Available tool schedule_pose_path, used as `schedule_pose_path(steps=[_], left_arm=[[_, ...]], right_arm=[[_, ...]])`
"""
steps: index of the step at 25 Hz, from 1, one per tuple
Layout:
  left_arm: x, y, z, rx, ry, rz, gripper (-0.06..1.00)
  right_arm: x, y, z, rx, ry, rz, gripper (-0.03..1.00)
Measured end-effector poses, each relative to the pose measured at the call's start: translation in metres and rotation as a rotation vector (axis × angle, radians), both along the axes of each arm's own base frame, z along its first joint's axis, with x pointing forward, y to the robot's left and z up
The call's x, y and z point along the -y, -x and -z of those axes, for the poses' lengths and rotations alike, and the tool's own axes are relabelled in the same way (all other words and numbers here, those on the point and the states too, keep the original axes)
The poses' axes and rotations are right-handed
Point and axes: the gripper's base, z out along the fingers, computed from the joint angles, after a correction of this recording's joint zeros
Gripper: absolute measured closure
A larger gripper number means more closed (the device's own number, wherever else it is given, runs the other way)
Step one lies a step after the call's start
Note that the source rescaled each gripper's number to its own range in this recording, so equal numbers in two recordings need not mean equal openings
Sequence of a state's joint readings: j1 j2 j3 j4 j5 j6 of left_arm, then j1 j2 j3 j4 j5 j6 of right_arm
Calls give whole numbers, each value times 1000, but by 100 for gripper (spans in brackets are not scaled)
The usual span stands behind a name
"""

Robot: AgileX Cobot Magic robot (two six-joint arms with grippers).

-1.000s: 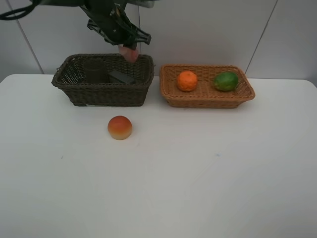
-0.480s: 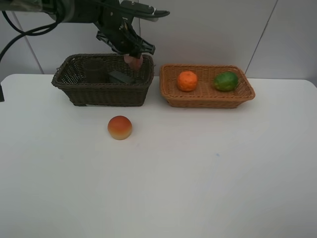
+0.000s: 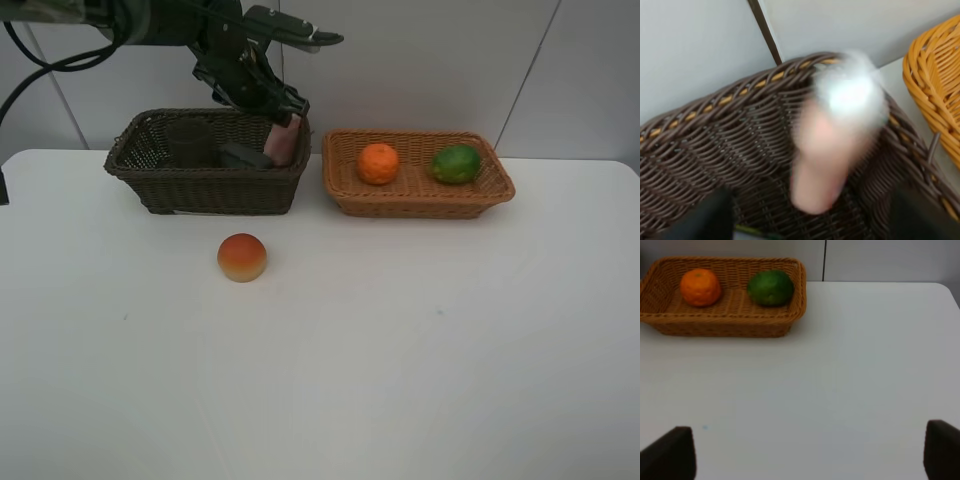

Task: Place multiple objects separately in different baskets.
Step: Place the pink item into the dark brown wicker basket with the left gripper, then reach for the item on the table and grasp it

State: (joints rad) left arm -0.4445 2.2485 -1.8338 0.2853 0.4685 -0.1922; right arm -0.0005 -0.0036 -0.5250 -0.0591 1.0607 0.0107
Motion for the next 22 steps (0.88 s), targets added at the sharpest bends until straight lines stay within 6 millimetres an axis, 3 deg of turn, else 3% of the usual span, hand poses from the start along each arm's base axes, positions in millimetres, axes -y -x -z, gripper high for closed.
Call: schedule_pose_path(steps=[16,22], left_arm=[[0,2,1,-27,1,-23,5],[2,20,-12,-116,-87,-36,5]], right_arm=[[0,0,0,0,0,0,-3],[0,0,0,0,0,0,-3]])
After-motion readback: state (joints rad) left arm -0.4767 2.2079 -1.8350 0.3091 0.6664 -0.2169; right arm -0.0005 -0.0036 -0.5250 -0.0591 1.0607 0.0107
